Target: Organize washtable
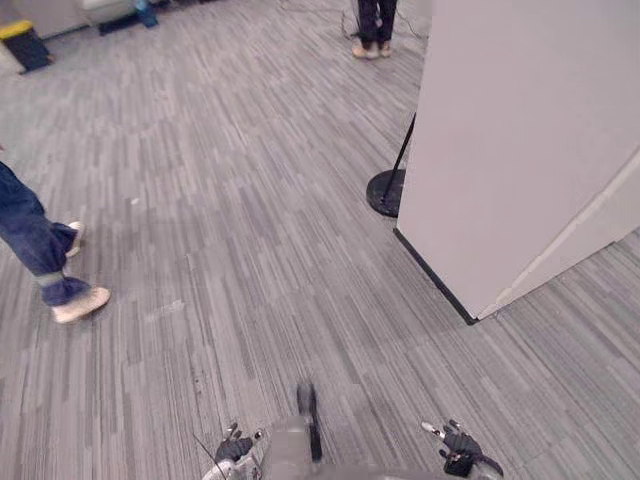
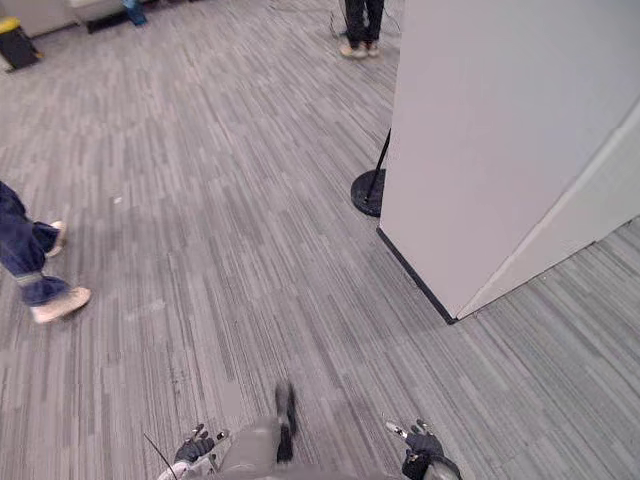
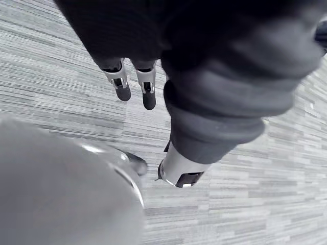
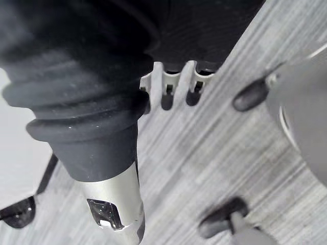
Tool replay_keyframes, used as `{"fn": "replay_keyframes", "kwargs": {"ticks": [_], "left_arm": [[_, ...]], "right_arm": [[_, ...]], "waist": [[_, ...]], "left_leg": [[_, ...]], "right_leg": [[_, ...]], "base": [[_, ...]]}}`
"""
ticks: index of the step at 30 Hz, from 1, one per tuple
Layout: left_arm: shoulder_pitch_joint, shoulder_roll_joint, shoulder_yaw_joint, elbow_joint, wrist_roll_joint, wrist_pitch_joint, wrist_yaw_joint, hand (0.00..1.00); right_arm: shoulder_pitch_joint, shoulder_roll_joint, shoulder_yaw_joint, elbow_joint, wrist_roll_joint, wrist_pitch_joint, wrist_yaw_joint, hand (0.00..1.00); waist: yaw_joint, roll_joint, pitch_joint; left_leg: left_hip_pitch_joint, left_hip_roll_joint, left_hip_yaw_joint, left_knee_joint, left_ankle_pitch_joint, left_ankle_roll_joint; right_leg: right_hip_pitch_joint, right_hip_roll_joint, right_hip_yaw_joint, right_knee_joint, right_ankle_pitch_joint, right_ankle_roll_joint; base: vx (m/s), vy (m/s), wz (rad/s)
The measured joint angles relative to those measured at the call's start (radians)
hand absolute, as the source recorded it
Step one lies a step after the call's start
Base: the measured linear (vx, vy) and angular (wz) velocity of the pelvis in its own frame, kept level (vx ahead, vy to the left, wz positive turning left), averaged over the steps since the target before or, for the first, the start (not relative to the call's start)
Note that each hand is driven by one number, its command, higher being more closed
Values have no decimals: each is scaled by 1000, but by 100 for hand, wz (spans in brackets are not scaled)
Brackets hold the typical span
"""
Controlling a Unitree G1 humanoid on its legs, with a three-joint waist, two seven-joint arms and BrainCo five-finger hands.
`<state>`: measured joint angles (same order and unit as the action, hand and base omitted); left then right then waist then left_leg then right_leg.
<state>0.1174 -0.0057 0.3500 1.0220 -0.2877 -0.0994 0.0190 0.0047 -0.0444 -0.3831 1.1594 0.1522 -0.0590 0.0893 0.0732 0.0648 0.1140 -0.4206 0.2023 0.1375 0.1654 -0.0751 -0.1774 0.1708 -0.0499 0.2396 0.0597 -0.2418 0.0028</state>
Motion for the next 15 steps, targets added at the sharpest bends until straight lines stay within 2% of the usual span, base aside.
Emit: {"fn": "replay_keyframes", "kwargs": {"ticks": [1, 2, 3, 4, 5, 6, 7, 8, 9, 11, 13, 15], "left_arm": [[12, -2, 18, 9, -16, 1, 10, 0], [41, 14, 38, 8, -19, 0, 10, 0], [51, 18, 51, 8, -21, 1, 10, 0], [68, 19, 61, 18, -25, 5, 12, 0], [67, 20, 73, 42, -30, 7, 19, 0], [68, 19, 74, 48, -34, 6, 25, 0], [70, 14, 72, 47, -34, 6, 27, 0], [59, 11, 67, 46, -35, 5, 28, 0], [52, 11, 61, 45, -35, 5, 29, 0], [32, 11, 24, 44, -33, 5, 28, 0], [22, 12, -11, 45, -30, 6, 25, 0], [1, 20, -47, 47, 9, 8, 14, 0]], "right_arm": [[-3, 3, -1, 10, -7, 1, -3, 0], [-8, 28, 0, 14, -8, 0, -1, 0], [-9, 38, 0, 16, -10, 0, 1, 0], [-8, 48, -1, 24, -17, -2, 1, 0], [0, 60, -4, 27, -17, -2, 1, 0], [2, 59, -3, 26, -17, -1, 2, 0], [1, 56, -3, 20, -15, -2, 2, 0], [-1, 46, -4, 9, -12, -6, 3, 0], [-2, 45, -3, 4, -5, -7, 3, 0], [-2, 40, 2, -11, 19, -10, 3, 0], [-1, 35, 9, -34, 43, -12, 4, 0], [-2, 28, 18, -49, 42, -14, 4, 0]], "waist": [[3, -14, -2], [2, -55, -13], [2, -69, -22], [12, -88, -30], [27, -101, -34], [29, -100, -37], [26, -88, -36], [24, -70, -25], [22, -68, -25], [12, -44, -28], [-15, -30, -34], [-39, -25, -32]], "left_leg": [[9, -3, 13, 51, 104, 14], [19, -24, 30, 74, 106, 17], [22, -32, 37, 82, 101, 31], [56, -38, 92, 85, 88, 111], [111, -56, 144, 78, 68, 156], [140, -66, 159, 68, 59, 170], [200, -84, 179, 38, 39, 199], [263, -98, 185, 12, 11, 211], [291, -105, 186, 2, -5, 214], [390, -119, 183, -31, -67, 223], [455, -119, 175, -61, -94, 222], [510, -116, 169, -82, -125, 213]], "right_leg": [[18, -26, 35, 9, -5, -4], [-5, -47, 68, 63, 15, -29], [-27, -60, 81, 98, 34, -23], [-61, -73, 106, 172, 78, 41], [-95, -84, 127, 256, 132, 84], [-109, -86, 127, 299, 169, 103], [-133, -86, 115, 390, 251, 128], [-161, -86, 73, 494, 265, 127], [-176, -86, 43, 538, 239, 124], [-248, -71, -93, 638, 96, 82], [-315, -28, -169, 633, 23, 65], [-405, 27, -214, 590, -6, 47]], "base": [[706, 531, -86], [586, 427, -80], [567, 350, -89], [570, 337, -90], [678, 398, -85], [531, 295, -58], [493, 276, -31], [462, 262, -23], [391, 227, -15], [320, 172, -6], [334, 80, 14], [407, 1, 16]]}}
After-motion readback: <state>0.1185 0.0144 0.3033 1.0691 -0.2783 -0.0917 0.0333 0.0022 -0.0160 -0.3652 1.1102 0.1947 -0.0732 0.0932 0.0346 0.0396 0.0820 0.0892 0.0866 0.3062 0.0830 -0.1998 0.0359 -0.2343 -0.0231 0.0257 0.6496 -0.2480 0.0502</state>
